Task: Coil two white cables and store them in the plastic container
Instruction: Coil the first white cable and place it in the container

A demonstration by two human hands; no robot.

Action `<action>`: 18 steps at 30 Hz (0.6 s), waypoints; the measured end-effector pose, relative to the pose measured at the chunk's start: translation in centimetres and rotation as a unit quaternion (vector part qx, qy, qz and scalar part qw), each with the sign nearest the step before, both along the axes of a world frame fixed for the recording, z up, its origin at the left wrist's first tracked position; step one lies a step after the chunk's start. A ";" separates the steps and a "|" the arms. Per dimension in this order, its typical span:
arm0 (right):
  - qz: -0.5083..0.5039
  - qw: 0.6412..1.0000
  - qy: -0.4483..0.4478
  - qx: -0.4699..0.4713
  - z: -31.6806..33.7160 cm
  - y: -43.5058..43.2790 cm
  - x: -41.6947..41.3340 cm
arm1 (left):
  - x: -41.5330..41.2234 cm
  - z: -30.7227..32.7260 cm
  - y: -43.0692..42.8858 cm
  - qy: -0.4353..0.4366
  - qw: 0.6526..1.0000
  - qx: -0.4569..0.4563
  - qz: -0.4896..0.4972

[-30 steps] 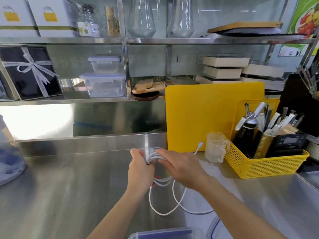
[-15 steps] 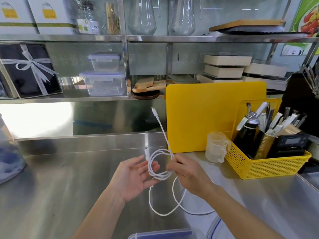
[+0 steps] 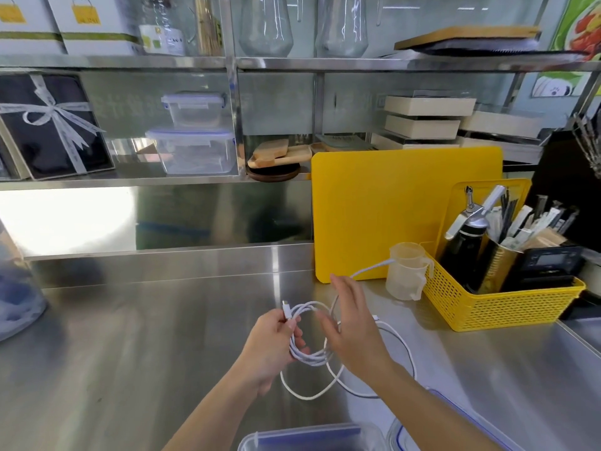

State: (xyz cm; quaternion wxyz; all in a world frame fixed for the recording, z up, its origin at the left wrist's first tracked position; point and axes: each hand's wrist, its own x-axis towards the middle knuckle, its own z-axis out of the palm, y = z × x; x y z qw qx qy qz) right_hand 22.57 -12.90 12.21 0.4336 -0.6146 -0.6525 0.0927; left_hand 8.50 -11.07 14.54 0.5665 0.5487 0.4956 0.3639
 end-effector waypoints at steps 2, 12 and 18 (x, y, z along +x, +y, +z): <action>0.020 0.999 -0.035 -0.029 0.0 0.2 0.1 | 0.2 -0.3 -0.3 0.042 0.998 0.041 -0.028; 0.166 0.966 0.158 -0.118 0.2 -1.0 0.3 | -0.2 -0.3 0.1 0.320 0.896 0.254 -0.177; 0.159 0.947 0.263 -0.093 0.5 -0.9 0.6 | -0.5 0.2 0.0 0.177 0.954 0.155 -0.184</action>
